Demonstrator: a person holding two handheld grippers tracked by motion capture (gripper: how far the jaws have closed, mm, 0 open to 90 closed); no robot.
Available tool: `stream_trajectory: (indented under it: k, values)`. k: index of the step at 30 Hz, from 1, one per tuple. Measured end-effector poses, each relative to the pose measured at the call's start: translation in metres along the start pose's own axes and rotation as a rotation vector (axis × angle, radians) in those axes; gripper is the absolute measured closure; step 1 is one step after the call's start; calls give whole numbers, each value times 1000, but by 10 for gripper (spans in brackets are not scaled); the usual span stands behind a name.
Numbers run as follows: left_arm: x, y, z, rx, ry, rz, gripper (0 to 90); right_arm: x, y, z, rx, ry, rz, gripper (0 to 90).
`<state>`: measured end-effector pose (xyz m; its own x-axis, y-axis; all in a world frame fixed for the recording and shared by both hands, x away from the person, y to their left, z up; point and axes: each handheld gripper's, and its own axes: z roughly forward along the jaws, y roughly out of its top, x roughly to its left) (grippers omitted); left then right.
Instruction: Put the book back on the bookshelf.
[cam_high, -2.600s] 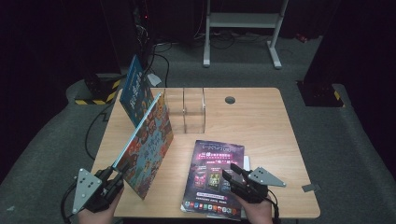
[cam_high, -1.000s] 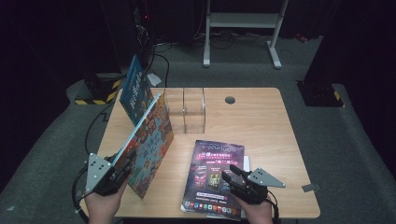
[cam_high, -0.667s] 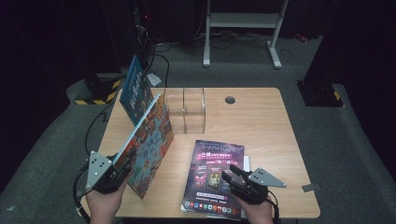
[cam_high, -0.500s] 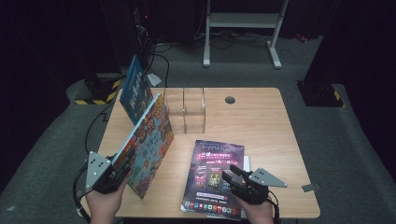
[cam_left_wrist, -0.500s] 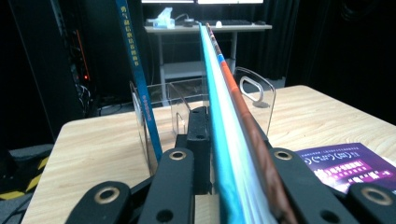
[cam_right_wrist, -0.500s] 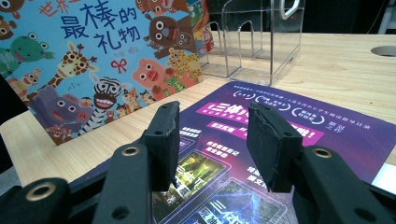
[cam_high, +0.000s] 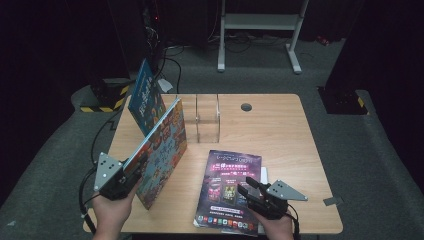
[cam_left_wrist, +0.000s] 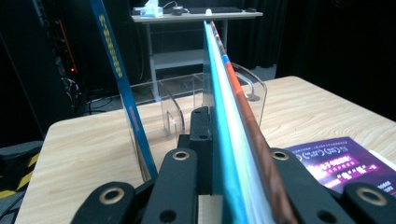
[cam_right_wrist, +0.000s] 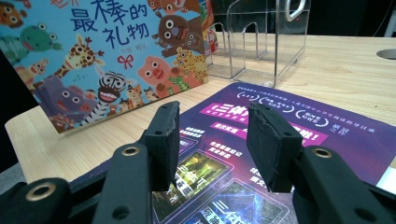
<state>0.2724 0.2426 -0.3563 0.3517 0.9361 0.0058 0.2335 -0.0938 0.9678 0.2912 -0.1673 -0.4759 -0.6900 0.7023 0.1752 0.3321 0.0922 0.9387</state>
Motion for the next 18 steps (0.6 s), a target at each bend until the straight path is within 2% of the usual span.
stream_trajectory:
  k: [3, 4, 7, 10, 18]
  values:
    - [4, 6, 1, 3, -5, -7, 814, 0, 0, 0, 0, -2, 2, 543]
    - [8, 11, 2, -2, -1, -24, 814, 0, 0, 0, 0, -1, 1, 544]
    - [13, 17, 2, 4, 4, -23, 814, 0, 0, 0, 2, -3, 2, 544]
    - [19, 25, -1, 10, 32, -16, 815, 0, 0, 0, -1, -3, 6, 545]
    - [28, 39, -2, -25, 73, -32, 814, 0, 1, -1, -4, -4, 5, 546]
